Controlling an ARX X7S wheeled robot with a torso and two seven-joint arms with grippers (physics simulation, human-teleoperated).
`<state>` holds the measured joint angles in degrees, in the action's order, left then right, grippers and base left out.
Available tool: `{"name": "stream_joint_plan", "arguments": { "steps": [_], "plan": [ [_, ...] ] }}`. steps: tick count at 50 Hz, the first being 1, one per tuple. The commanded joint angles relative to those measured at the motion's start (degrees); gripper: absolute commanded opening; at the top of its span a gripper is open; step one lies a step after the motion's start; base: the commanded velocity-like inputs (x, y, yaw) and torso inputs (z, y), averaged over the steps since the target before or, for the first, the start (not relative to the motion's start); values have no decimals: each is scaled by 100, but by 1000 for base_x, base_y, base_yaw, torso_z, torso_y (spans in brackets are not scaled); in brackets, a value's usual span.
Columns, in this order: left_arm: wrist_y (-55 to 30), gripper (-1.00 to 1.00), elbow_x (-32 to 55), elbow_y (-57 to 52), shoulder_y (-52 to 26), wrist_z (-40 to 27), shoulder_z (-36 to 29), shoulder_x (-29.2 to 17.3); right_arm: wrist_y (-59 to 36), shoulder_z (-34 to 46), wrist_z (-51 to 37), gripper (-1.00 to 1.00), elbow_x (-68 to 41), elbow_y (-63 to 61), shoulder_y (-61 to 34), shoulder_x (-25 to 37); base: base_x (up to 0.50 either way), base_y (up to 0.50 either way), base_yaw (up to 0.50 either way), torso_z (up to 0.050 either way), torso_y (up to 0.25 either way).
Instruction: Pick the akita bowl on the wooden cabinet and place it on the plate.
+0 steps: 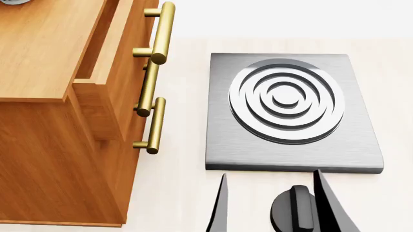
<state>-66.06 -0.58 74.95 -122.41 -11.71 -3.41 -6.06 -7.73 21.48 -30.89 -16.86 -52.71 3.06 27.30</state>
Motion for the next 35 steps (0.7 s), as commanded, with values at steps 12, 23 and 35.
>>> {"name": "stream_joint_plan", "arguments": {
  "steps": [12, 23, 35],
  "plan": [
    [-406, 100, 89, -1, 38, 377, -142, -23, 16, 46, -41, 100, -4, 16, -23, 33, 0, 0, 0, 0, 0],
    [-338, 100, 79, -2, 62, 409, -172, -9, 29, 57, -59, 100, -15, 19, -32, 55, 0, 0, 0, 0, 0],
    [-260, 100, 60, -1, 146, 582, -295, -4, 63, 61, -74, 100, -34, 35, -33, 79, 0, 0, 0, 0, -114]
  ]
}}
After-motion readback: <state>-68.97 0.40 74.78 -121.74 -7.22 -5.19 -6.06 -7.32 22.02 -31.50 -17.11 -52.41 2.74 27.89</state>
